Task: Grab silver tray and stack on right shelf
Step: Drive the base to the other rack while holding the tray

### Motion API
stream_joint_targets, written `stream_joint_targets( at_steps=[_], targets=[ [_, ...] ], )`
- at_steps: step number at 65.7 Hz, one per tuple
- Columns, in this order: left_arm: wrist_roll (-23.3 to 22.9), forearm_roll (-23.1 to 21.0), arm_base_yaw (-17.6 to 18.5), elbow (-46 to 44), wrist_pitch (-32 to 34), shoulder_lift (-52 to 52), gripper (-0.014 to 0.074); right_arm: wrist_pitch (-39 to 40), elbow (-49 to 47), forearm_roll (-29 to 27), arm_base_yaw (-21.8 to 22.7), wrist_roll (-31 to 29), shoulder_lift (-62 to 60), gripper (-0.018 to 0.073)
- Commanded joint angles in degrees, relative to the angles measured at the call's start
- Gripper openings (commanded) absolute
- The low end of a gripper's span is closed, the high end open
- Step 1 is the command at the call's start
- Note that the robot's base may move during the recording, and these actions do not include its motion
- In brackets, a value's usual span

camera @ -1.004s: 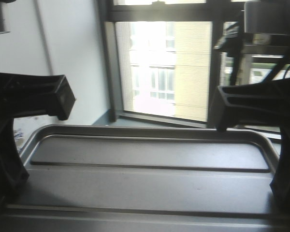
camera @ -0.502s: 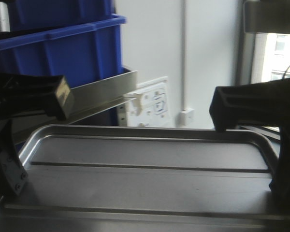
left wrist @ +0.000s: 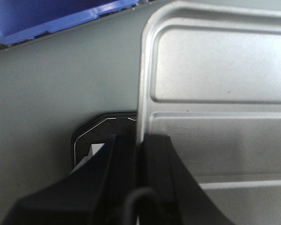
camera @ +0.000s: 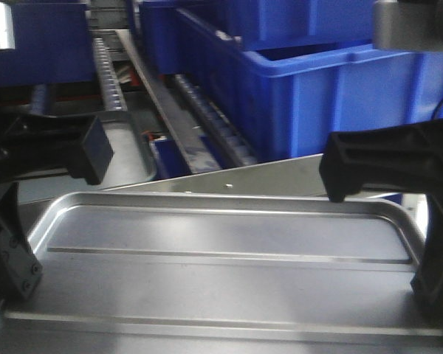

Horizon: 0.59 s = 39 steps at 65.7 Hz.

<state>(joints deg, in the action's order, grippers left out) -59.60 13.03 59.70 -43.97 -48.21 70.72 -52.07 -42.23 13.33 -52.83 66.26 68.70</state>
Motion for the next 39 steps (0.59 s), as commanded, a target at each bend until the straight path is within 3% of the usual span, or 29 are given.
stream_joint_targets(
  at_steps=[1,39],
  targets=[
    [-0.13,2.00,0.14,-1.42,-1.24,-1.29,-0.0100,-1.53,-1.56,2.11,-0.12,-0.58,-1.25,0.0077],
    [-0.13,2.00,0.14,-1.42,-1.24,-1.29,-0.0100,-1.53,-1.56,2.11,-0.12,-0.58,-1.25,0.0077]
  ],
)
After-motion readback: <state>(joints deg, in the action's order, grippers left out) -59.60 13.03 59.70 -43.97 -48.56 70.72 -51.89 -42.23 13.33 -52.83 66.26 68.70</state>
